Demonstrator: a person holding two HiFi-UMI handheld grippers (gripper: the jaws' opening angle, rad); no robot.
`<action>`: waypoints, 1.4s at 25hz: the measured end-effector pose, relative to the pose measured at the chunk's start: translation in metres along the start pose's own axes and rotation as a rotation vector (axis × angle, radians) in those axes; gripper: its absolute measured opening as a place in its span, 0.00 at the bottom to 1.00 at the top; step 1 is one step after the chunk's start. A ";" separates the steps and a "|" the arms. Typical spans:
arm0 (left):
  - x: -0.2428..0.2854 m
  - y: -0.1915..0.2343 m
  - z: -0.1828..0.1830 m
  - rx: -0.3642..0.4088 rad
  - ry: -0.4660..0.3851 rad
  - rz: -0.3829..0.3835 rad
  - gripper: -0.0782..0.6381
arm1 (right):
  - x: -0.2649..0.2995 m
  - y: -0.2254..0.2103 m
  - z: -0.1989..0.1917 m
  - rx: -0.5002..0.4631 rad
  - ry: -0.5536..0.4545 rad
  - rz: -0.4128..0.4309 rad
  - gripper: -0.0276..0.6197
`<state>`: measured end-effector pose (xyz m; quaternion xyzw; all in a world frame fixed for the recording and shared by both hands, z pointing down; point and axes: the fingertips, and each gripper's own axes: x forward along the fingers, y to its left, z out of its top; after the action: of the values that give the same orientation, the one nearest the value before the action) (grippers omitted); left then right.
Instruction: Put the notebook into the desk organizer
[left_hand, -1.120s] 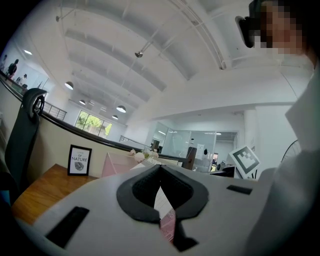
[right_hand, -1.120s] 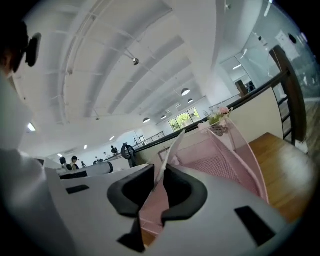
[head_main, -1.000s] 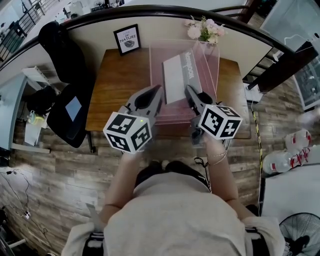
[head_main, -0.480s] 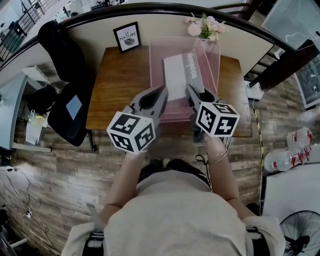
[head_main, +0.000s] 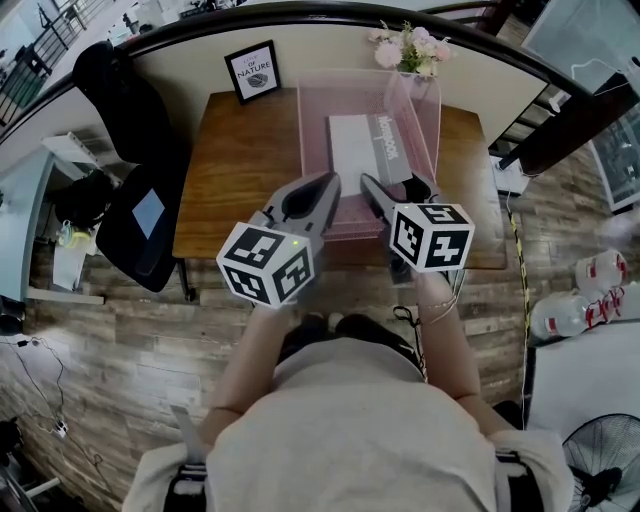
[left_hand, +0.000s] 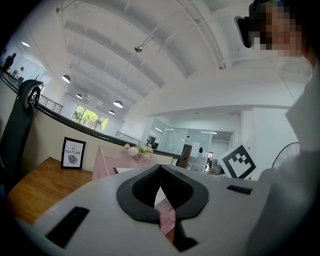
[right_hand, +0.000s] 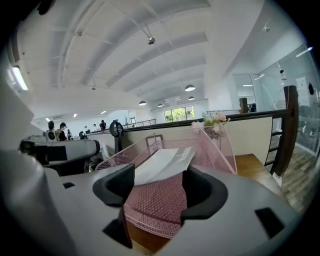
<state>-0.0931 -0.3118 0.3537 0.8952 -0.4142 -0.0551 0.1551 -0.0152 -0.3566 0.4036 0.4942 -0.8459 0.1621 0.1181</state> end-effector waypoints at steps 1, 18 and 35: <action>0.000 0.000 0.000 -0.001 0.001 -0.001 0.12 | 0.000 0.000 -0.002 -0.007 0.006 -0.003 0.53; -0.006 0.000 -0.004 -0.013 -0.002 -0.006 0.12 | -0.005 0.013 -0.010 -0.487 0.167 -0.052 0.66; -0.012 -0.003 0.000 -0.063 -0.024 -0.028 0.12 | -0.015 0.013 0.011 -0.572 0.099 -0.103 0.80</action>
<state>-0.0986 -0.3009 0.3522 0.8948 -0.4017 -0.0810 0.1772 -0.0196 -0.3431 0.3861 0.4746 -0.8242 -0.0653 0.3020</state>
